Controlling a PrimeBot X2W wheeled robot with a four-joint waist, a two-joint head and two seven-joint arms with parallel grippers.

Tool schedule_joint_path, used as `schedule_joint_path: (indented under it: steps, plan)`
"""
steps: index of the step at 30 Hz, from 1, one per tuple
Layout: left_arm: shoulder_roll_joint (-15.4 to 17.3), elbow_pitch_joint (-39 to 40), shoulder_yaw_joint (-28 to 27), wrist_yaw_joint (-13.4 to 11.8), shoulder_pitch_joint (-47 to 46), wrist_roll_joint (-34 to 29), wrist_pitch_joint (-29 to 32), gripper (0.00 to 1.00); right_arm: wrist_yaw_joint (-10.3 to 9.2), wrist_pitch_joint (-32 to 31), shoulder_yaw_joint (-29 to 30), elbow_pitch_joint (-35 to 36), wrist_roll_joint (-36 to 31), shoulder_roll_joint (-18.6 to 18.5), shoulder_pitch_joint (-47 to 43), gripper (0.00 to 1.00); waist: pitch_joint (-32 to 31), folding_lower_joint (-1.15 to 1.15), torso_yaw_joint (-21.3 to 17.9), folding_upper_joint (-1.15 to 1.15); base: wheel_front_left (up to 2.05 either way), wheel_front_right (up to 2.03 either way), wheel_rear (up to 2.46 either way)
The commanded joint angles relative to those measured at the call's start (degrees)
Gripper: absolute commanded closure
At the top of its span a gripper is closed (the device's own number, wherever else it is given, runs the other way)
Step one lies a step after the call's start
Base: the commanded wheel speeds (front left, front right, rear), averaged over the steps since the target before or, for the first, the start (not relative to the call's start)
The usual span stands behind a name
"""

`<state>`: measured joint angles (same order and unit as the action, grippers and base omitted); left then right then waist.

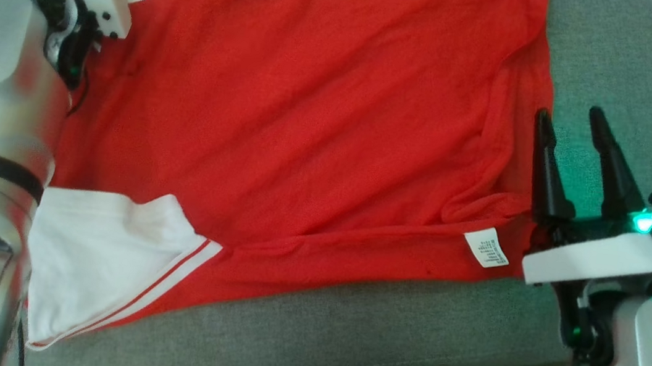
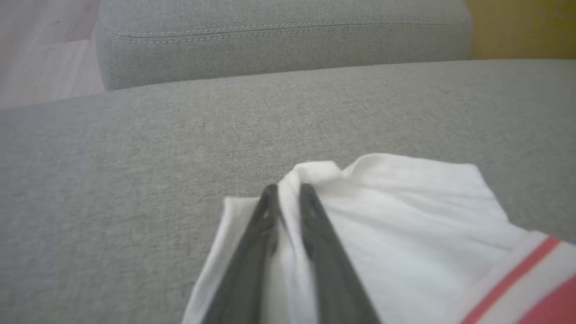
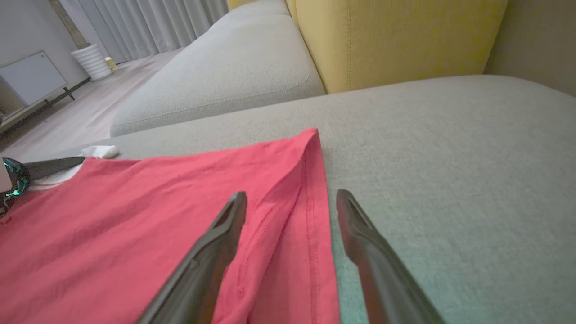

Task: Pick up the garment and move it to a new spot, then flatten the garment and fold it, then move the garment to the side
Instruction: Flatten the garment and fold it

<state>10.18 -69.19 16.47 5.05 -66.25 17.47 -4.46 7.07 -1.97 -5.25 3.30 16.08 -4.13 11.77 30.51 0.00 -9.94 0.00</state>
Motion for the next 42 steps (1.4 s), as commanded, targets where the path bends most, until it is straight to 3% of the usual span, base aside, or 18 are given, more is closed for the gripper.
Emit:
schedule_joint_path:
  steps: [1, 10, 16, 21, 26, 27, 28, 29, 42]
  plan:
    - [2.0, -1.6, 0.6, -0.2, 1.8, -1.1, 0.6, 1.0, 0.42, 0.4, -0.6, 1.8, 0.4, -0.1, 1.9, 0.0, -0.3, 0.0, 0.3, 0.0, 0.0, 0.0, 0.0]
    - [1.3, -2.3, 2.0, -2.3, 1.1, -2.0, -6.4, 1.0, 0.42, -1.4, 2.6, -2.5, 3.5, -3.5, 11.2, 0.0, -1.5, 0.0, 1.3, 0.0, 0.0, 0.0, 0.0]
    - [-1.1, -2.0, 1.6, -2.3, 0.7, -0.9, -9.3, 1.0, 0.42, -5.7, 1.4, -16.1, 7.0, -8.1, 23.3, 0.0, -2.1, 0.0, 3.3, 0.0, 0.0, 0.0, 0.0]
    - [-3.1, -1.4, 1.8, -1.9, 0.6, -0.4, -10.2, 1.0, 0.42, -11.7, -4.3, -29.1, 9.1, -11.1, 31.1, 0.0, -1.9, 0.0, 5.4, 0.0, 0.0, 0.0, 0.0]
    - [-4.2, -0.5, 1.8, -1.5, 0.7, 0.2, -10.5, 1.0, 0.42, -17.3, -9.9, -40.3, 11.3, -11.8, 37.6, 0.0, -1.6, 0.0, 6.9, 0.0, 0.0, 0.0, 0.0]
    - [-4.3, 0.0, 1.7, -1.5, 0.7, 0.3, -10.5, 1.0, 0.42, -17.8, -10.5, -41.6, 11.7, -12.0, 38.4, 0.41, -1.6, 0.0, 7.1, 0.0, 0.0, 0.0, 0.0]
    - [-4.3, 0.8, 1.5, -1.5, 0.9, 0.5, -10.5, 1.0, 0.42, -17.8, -10.8, -42.5, 12.0, -12.2, 39.1, 0.9, -1.6, 0.0, 7.3, 0.0, 0.0, 0.0, 0.0]
    - [-4.3, 1.7, 1.2, -1.6, 1.1, 0.6, -10.5, 1.0, 0.42, -17.5, -11.1, -43.1, 12.4, -12.3, 39.8, 1.0, -1.6, 0.0, 7.5, 0.0, 0.0, 0.0, 0.0]
    - [-2.7, 21.3, -4.4, -3.4, 9.7, -0.3, -10.5, 1.0, 0.42, -4.0, -10.9, -43.9, 17.8, -15.1, 40.2, 1.0, -3.4, 0.0, 9.4, 0.0, 0.0, 0.0, 0.0]
